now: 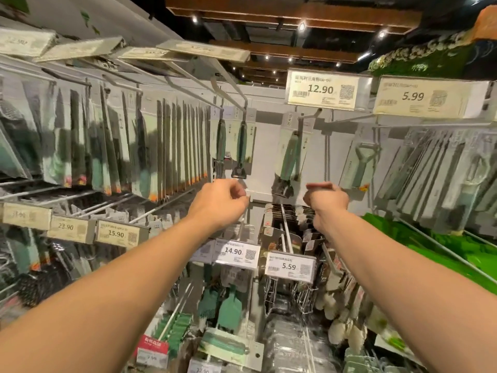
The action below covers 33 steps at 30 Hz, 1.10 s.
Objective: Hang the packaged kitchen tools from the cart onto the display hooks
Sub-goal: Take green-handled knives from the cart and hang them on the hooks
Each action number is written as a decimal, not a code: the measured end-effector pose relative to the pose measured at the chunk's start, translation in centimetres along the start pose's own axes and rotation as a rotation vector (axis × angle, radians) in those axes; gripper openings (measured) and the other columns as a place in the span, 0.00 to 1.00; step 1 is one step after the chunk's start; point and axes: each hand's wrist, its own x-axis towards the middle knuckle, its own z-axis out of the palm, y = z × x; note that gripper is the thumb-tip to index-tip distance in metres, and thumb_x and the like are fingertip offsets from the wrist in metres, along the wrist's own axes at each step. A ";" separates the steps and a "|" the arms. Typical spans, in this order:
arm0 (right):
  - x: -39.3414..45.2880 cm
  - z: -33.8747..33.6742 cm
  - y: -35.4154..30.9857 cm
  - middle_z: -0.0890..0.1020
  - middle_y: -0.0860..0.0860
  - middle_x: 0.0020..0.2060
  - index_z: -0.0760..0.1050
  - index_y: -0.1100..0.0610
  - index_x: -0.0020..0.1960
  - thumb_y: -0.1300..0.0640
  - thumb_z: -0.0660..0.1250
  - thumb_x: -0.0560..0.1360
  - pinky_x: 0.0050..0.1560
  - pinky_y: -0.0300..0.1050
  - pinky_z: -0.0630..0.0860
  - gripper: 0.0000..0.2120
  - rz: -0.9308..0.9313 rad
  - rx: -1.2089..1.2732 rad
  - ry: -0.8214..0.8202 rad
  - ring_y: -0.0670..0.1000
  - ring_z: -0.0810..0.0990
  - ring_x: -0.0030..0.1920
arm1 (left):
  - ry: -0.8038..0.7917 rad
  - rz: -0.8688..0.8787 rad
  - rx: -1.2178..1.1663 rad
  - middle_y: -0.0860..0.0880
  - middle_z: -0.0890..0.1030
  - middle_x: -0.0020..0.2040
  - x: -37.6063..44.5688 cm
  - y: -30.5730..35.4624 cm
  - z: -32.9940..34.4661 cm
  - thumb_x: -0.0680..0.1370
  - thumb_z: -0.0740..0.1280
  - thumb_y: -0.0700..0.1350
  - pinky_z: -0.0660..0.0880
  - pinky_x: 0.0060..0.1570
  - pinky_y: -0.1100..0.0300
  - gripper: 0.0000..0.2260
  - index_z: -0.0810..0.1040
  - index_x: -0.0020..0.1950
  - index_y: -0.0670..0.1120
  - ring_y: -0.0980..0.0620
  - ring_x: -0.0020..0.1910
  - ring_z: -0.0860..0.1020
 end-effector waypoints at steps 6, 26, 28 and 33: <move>-6.2 0.4 1.8 0.85 0.49 0.42 0.81 0.54 0.40 0.70 0.69 0.74 0.45 0.44 0.80 0.12 -0.113 -0.247 -0.140 0.48 0.82 0.45 | 0.000 0.014 0.134 0.57 0.83 0.43 -3.2 0.5 0.1 0.79 0.68 0.49 0.82 0.52 0.49 0.03 0.79 0.46 0.54 0.52 0.42 0.81; -31.5 5.8 6.8 0.73 0.56 0.72 0.68 0.56 0.77 0.51 0.70 0.74 0.73 0.47 0.65 0.32 -0.991 -0.778 -1.240 0.55 0.69 0.74 | 0.224 -0.647 0.777 0.51 0.70 0.76 -34.5 -4.5 -12.5 0.79 0.65 0.62 0.74 0.64 0.43 0.30 0.65 0.80 0.58 0.43 0.73 0.71; -35.8 6.0 9.3 0.72 0.58 0.72 0.68 0.57 0.77 0.49 0.70 0.73 0.73 0.49 0.67 0.34 -0.978 -0.767 -1.366 0.57 0.70 0.73 | 0.226 -0.792 0.742 0.51 0.68 0.77 -40.9 -5.9 -12.7 0.79 0.66 0.61 0.74 0.65 0.43 0.32 0.62 0.82 0.58 0.43 0.74 0.70; -46.3 6.1 15.9 0.70 0.58 0.72 0.66 0.57 0.77 0.50 0.71 0.74 0.73 0.47 0.65 0.34 -0.968 -0.811 -1.697 0.58 0.67 0.75 | 0.194 -1.155 0.656 0.52 0.59 0.84 -57.0 -8.8 -12.3 0.80 0.64 0.64 0.72 0.71 0.41 0.37 0.52 0.85 0.60 0.43 0.79 0.65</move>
